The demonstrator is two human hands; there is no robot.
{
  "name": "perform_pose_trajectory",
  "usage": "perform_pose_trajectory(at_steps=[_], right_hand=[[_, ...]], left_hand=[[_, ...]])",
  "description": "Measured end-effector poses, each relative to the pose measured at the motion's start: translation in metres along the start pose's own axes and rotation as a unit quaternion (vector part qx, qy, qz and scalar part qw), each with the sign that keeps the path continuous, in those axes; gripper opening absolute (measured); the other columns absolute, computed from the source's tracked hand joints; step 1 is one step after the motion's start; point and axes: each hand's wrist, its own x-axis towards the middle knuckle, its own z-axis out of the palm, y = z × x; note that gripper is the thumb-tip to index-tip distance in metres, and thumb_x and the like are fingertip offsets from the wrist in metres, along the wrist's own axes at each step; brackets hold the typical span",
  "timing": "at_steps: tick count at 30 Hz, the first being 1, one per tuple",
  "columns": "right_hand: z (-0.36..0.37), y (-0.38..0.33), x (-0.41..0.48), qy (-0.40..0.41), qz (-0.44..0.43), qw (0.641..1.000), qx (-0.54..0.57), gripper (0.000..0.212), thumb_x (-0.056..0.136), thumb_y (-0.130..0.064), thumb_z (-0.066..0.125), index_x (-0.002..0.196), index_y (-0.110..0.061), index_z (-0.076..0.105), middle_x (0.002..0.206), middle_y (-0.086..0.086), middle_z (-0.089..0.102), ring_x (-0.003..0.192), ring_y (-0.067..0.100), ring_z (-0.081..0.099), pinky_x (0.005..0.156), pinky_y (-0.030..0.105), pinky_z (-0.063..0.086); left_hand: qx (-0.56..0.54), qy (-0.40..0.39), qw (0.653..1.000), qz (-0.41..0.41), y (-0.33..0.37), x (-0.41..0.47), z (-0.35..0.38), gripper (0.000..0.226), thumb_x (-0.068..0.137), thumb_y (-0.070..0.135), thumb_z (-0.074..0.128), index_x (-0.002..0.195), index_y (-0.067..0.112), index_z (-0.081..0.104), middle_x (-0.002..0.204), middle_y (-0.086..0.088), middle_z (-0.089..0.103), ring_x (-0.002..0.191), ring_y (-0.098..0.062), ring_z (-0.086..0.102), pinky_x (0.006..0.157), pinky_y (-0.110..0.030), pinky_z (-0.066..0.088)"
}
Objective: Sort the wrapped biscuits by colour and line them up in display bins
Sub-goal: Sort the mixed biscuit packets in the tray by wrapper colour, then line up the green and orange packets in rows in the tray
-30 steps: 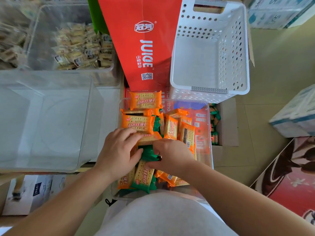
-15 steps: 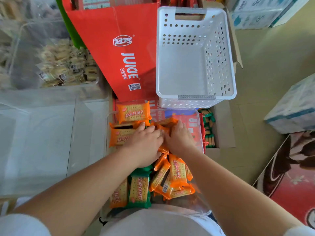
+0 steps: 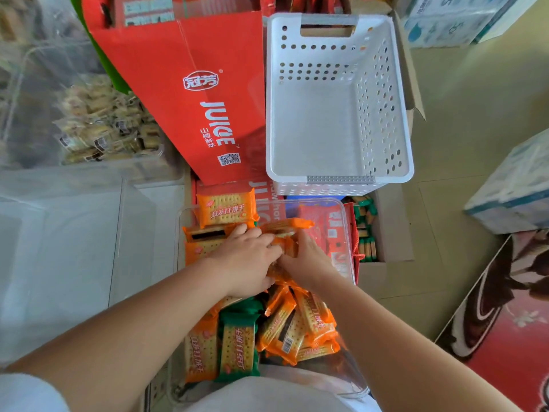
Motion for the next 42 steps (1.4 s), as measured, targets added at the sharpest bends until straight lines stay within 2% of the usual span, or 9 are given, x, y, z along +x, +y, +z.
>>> perform_pose_trajectory(at_steps=[5,11,15,20,26,32,36,39,42], right_hand=[[-0.001,-0.004,0.002,-0.012,0.021,0.999,-0.035,0.084,0.082,-0.067,0.040,0.156,-0.027,0.030,0.161,0.001,0.031,0.144,0.035,0.033,0.116,0.052,0.032],[-0.003,-0.004,0.004,-0.047,0.022,0.996,-0.074,0.090,0.080,-0.061,0.050,0.159,-0.031,0.019,0.167,-0.005,0.017,0.150,0.036,0.020,0.120,0.050,0.025],[-0.002,-0.003,0.004,-0.058,0.043,0.994,-0.078,0.097,0.074,-0.066,0.048,0.160,-0.031,0.018,0.164,0.011,0.024,0.150,0.040,0.019,0.120,0.054,0.024],[-0.005,-0.001,-0.009,-0.045,0.013,0.988,-0.145,0.075,0.082,-0.066,0.040,0.135,-0.015,0.052,0.139,0.015,0.045,0.130,0.037,0.037,0.109,0.049,0.034],[-0.008,0.003,-0.036,-0.040,-0.040,0.983,-0.172,0.075,0.086,-0.059,0.050,0.146,-0.016,0.038,0.141,0.006,0.051,0.132,0.029,0.042,0.110,0.044,0.037],[-0.019,0.001,-0.066,-0.022,-0.099,0.972,-0.213,0.061,0.083,-0.067,0.048,0.119,-0.019,0.057,0.123,0.001,0.052,0.124,0.026,0.041,0.106,0.042,0.037],[-0.025,-0.003,-0.075,-0.074,-0.108,0.962,-0.241,0.060,0.081,-0.075,0.029,0.096,-0.024,0.056,0.113,0.002,0.056,0.122,0.025,0.044,0.107,0.045,0.035],[-0.030,-0.004,-0.080,-0.130,-0.109,0.955,-0.246,0.059,0.089,-0.069,0.040,0.118,-0.020,0.056,0.118,0.003,0.056,0.115,0.027,0.052,0.094,0.040,0.041],[-0.037,-0.005,-0.086,-0.132,-0.127,0.942,-0.282,0.076,0.089,-0.076,0.041,0.140,-0.020,0.049,0.132,0.006,0.053,0.121,0.028,0.049,0.096,0.041,0.043]], left_hand=[[-0.047,0.032,0.998,-0.024,0.003,0.000,0.001,0.059,0.096,0.052,0.051,0.145,0.024,0.035,0.150,0.002,0.039,0.139,-0.023,0.032,0.116,-0.042,0.016],[-0.008,0.037,0.997,-0.065,0.008,-0.001,0.008,0.081,0.098,0.061,0.040,0.160,0.015,0.015,0.165,-0.004,0.020,0.148,-0.024,0.019,0.121,-0.043,0.010],[0.001,0.044,0.997,-0.057,0.008,-0.001,0.016,0.084,0.097,0.065,0.036,0.160,0.014,0.016,0.158,0.000,0.033,0.144,-0.025,0.024,0.120,-0.044,0.011],[-0.012,0.043,0.998,-0.048,0.009,0.000,0.014,0.089,0.090,0.070,0.047,0.158,0.017,0.023,0.151,0.001,0.038,0.139,-0.025,0.029,0.119,-0.044,0.017],[-0.074,0.063,0.994,-0.054,0.012,-0.004,0.008,0.072,0.081,0.063,0.066,0.140,0.024,0.047,0.133,0.004,0.048,0.130,-0.023,0.037,0.114,-0.041,0.024],[-0.212,0.130,0.968,-0.045,0.011,-0.017,0.009,0.033,0.076,0.044,0.079,0.090,0.032,0.051,0.087,0.015,0.055,0.091,-0.017,0.054,0.088,-0.037,0.043],[-0.323,0.123,0.936,-0.070,0.008,-0.031,0.006,0.037,0.079,0.036,0.084,0.097,0.039,0.051,0.080,0.013,0.063,0.072,-0.007,0.060,0.062,-0.028,0.046],[-0.387,0.184,0.895,-0.122,0.007,-0.038,0.001,0.037,0.082,0.032,0.083,0.111,0.034,0.060,0.084,0.015,0.067,0.073,-0.001,0.062,0.066,-0.027,0.050],[-0.398,0.245,0.867,-0.170,0.007,-0.039,-0.002,0.037,0.083,0.031,0.082,0.113,0.031,0.061,0.087,0.018,0.065,0.077,-0.001,0.060,0.069,-0.026,0.049]])
